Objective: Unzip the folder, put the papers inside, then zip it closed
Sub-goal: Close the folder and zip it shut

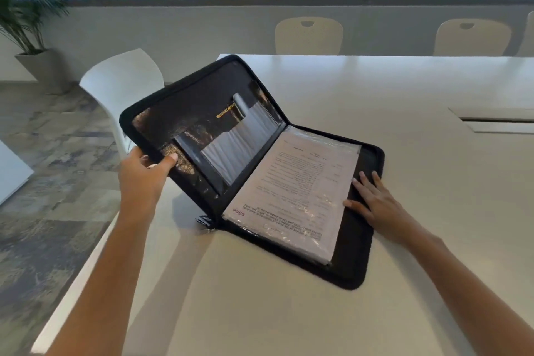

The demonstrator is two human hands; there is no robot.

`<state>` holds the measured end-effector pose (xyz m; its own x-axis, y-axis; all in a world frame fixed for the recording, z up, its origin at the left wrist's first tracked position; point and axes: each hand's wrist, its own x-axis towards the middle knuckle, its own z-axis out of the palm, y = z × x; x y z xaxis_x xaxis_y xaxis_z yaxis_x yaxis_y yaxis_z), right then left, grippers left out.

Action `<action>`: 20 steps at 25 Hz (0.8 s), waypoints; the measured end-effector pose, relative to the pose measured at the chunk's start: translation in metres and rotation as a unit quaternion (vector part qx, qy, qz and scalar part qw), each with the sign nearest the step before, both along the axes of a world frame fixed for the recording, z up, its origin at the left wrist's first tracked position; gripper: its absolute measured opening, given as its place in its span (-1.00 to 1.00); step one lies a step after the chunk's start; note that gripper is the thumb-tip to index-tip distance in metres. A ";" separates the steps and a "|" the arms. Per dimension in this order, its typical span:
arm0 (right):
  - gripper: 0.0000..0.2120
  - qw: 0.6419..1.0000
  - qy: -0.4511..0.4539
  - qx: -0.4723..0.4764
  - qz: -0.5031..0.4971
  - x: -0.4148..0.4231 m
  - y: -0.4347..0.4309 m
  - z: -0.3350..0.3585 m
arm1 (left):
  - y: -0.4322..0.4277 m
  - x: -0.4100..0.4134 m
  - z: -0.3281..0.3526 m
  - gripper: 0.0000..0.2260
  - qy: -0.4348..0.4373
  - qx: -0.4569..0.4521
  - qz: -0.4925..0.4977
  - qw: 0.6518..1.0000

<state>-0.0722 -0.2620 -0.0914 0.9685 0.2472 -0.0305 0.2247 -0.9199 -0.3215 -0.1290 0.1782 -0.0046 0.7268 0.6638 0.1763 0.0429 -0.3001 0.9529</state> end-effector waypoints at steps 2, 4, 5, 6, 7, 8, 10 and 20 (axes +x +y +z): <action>-0.12 0.999 -0.001 -0.005 0.036 0.025 -0.012 0.005 | -0.028 -0.018 0.003 -0.83 -0.054 0.018 -0.021 0.998; -0.14 0.998 -0.008 -0.020 0.064 0.043 -0.020 0.010 | -0.058 -0.033 0.004 -0.85 -0.111 0.024 -0.054 0.992; -0.15 0.997 -0.005 -0.024 0.071 0.049 -0.022 0.015 | -0.073 -0.038 0.004 -0.86 -0.129 0.033 -0.066 0.989; -0.17 0.997 -0.001 -0.025 0.075 0.053 -0.022 0.019 | -0.086 -0.042 0.005 -0.87 -0.142 0.045 -0.075 0.986; -0.20 0.997 0.003 -0.025 0.075 0.056 -0.022 0.024 | -0.098 -0.046 0.006 -0.88 -0.151 0.060 -0.081 0.983; -0.24 0.997 0.001 -0.023 0.073 0.056 -0.020 0.027 | -0.110 -0.047 0.007 -0.87 -0.158 0.077 -0.089 0.980; -0.38 0.998 -0.018 0.025 0.056 0.049 -0.013 0.033 | -0.134 -0.049 0.007 -0.81 -0.174 0.108 -0.115 0.972; -0.69 0.698 0.097 0.683 -0.189 -0.038 -0.015 0.047 | -0.240 -0.057 -0.042 -0.71 -0.070 0.460 -0.225 0.856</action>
